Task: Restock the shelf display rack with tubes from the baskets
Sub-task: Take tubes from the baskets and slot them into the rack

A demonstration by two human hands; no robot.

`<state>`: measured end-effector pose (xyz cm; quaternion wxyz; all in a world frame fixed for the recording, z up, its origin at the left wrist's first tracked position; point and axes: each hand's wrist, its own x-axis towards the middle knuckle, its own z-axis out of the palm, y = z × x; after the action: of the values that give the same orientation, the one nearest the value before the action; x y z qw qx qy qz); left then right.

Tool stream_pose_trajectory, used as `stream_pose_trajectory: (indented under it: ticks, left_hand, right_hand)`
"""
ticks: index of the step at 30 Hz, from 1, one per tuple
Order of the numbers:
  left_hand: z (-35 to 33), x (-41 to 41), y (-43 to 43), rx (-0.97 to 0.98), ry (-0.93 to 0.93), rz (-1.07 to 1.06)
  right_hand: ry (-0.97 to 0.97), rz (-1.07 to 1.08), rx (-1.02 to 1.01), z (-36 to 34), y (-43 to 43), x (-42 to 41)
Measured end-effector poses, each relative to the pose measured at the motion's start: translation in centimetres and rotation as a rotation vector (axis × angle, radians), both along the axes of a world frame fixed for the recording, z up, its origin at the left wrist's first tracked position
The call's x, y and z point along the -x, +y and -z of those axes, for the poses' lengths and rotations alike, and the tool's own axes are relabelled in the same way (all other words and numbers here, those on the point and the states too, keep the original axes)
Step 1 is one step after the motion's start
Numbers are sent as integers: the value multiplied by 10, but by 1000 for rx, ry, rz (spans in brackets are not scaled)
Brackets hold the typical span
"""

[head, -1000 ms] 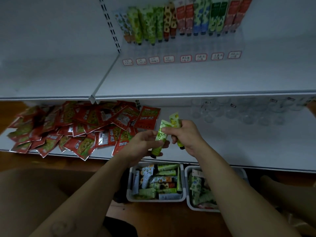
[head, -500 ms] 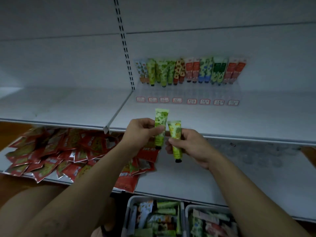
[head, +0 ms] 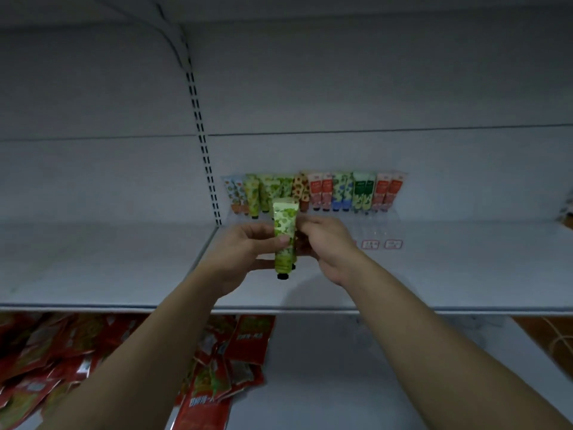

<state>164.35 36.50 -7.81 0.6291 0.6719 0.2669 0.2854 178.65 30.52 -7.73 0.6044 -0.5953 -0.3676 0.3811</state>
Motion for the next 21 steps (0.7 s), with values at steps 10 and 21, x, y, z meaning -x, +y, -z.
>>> stream_pose_trajectory:
  ticks: [10,21]
  left_hand:
    - [-18,-18,47,-318,56,-215]
    - [-30,-3,136,-562,-152,-465]
  right_hand:
    - [-347,32,-21,-22,33,-16]
    - [-970,185,-138,-88,102,-69]
